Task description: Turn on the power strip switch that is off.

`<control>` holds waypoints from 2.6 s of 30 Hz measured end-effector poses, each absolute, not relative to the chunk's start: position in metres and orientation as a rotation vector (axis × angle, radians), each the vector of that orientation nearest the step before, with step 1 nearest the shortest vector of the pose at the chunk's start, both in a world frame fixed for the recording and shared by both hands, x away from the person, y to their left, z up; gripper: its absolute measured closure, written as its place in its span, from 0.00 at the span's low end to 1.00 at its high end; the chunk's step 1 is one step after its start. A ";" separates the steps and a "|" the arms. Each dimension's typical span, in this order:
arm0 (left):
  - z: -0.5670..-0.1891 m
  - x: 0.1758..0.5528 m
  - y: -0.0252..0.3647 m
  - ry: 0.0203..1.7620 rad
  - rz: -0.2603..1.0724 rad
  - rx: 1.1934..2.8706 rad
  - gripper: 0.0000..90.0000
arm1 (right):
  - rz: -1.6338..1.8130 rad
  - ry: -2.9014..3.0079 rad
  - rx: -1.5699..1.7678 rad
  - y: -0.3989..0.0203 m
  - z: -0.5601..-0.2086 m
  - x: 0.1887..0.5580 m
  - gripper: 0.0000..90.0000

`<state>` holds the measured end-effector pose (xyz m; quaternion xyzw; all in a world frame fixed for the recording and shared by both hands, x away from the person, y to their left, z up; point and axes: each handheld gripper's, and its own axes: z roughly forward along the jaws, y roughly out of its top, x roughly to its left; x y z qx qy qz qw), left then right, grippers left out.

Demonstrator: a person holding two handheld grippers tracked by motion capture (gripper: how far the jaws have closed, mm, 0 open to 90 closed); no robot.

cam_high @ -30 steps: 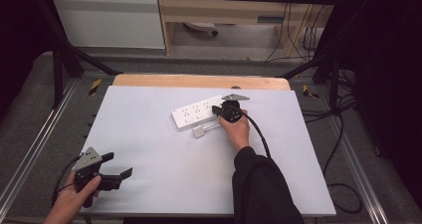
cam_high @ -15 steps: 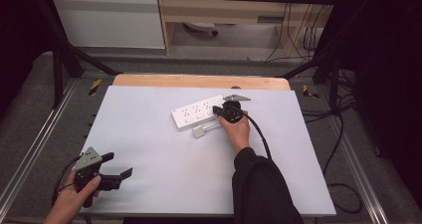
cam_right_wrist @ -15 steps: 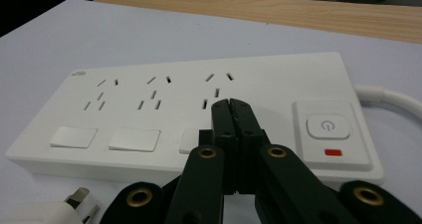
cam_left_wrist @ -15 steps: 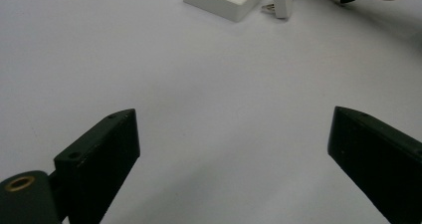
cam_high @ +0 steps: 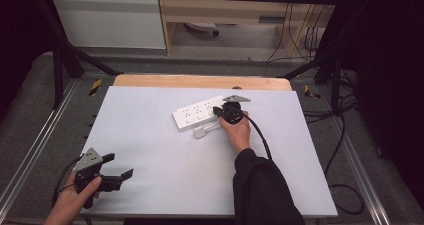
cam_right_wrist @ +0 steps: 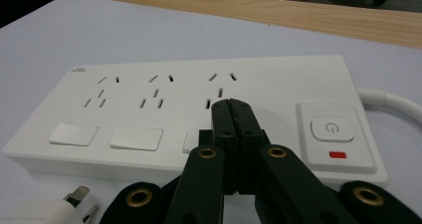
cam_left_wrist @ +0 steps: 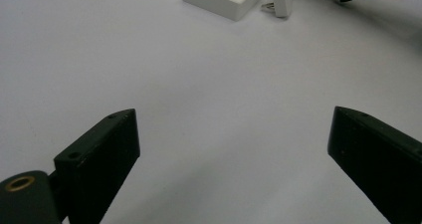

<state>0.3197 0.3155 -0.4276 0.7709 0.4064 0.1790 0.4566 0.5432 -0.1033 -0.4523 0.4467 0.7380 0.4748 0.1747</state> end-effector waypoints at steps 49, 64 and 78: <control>-0.429 0.320 0.316 1.003 0.444 1.917 0.07 | 1.363 2.051 1.265 -0.120 -0.408 0.525 0.58; -0.429 0.319 0.316 1.007 0.446 1.914 0.07 | 1.388 2.024 1.293 -0.129 -0.395 0.521 0.37; -0.429 0.319 0.317 1.012 0.448 1.916 0.07 | 1.423 1.979 1.308 -0.140 -0.380 0.513 0.05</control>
